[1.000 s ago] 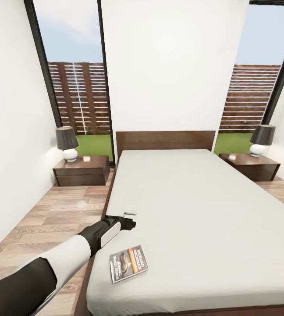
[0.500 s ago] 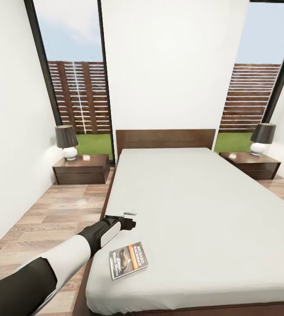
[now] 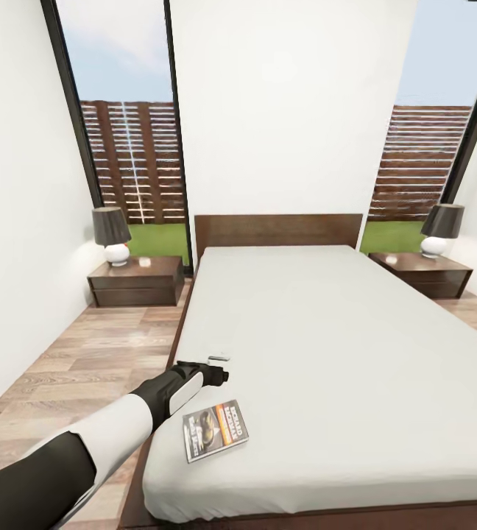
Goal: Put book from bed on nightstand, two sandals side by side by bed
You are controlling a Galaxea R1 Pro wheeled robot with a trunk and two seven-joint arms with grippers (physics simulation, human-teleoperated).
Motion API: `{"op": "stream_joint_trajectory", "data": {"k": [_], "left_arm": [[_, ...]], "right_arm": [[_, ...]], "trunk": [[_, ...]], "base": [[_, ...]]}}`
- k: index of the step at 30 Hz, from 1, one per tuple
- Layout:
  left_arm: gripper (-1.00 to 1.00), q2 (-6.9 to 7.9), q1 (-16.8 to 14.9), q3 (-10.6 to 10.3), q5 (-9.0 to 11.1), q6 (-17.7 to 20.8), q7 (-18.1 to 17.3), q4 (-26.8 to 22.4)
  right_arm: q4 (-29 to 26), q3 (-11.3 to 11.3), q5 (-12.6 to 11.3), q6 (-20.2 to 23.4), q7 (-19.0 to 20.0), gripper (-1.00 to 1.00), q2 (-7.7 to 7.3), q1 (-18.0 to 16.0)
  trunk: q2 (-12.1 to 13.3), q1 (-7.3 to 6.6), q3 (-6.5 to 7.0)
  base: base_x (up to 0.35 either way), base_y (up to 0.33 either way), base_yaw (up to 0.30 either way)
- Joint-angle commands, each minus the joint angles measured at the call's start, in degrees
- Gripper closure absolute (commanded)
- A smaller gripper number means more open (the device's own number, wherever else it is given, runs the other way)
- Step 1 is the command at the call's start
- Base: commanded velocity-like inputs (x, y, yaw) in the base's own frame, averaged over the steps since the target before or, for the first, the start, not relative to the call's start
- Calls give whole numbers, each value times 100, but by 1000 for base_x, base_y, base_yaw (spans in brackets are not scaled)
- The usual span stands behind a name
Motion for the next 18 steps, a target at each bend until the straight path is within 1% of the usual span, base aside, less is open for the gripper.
{"op": "stream_joint_trajectory", "data": {"k": [1, 18], "left_arm": [[-100, 2, -6, -44, 58, 9, 48, -13], [-100, -27, -6, -45, 53, 6, 53, -48]], "right_arm": [[12, -36, -4, -46, -2, -100, 0, -3], [12, -36, -4, -46, -2, -100, 0, -3]], "trunk": [[-44, 22, -23], [-726, 396, -328]], "base": [[0, 0, 0], [0, 0, 0]]}}
